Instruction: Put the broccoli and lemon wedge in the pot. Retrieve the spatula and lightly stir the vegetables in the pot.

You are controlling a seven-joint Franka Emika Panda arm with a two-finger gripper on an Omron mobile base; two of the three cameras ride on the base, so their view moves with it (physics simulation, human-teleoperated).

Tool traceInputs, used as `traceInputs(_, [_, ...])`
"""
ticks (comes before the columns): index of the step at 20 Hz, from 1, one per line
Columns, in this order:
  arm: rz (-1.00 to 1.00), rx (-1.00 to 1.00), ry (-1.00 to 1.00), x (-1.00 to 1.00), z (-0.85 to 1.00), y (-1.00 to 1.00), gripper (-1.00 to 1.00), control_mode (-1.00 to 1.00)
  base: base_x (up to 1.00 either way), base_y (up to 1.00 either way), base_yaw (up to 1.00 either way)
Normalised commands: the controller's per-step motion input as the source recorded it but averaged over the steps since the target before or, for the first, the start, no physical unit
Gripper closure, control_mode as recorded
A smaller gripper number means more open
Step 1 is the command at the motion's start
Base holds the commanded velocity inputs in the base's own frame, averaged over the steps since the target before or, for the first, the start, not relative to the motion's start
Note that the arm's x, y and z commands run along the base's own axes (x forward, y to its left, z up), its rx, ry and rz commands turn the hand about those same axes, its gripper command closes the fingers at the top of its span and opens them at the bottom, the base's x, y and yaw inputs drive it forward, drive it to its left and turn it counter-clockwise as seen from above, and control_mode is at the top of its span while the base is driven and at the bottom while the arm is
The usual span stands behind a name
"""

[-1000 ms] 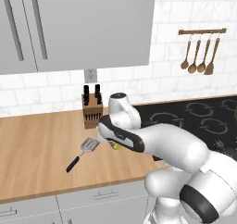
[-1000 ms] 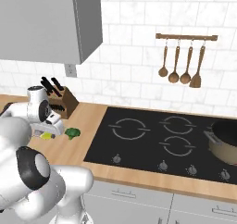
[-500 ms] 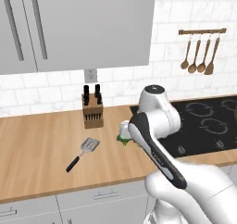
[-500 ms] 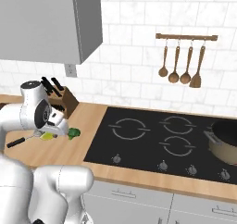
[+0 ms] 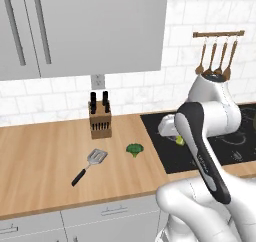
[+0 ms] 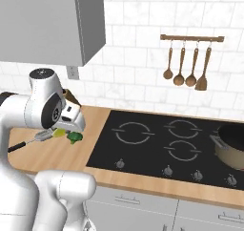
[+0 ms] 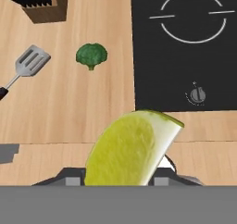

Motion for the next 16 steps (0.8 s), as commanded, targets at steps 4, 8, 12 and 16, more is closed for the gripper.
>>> traceInputs(4, [0.00,0.00,0.00,0.00,0.05,-0.04,1.00,-1.00,0.00,0.00,0.00])
traceInputs(8, [0.00,0.00,0.00,0.00,0.00,0.00,1.00,-1.00,0.00,0.00,0.00])
traceInputs(12, [0.00,0.00,0.00,0.00,0.00,0.00,1.00,-1.00,0.00,0.00,0.00])
traceInputs(16, [0.00,0.00,0.00,0.00,0.00,0.00,1.00,1.00,0.00,-0.03,0.00])
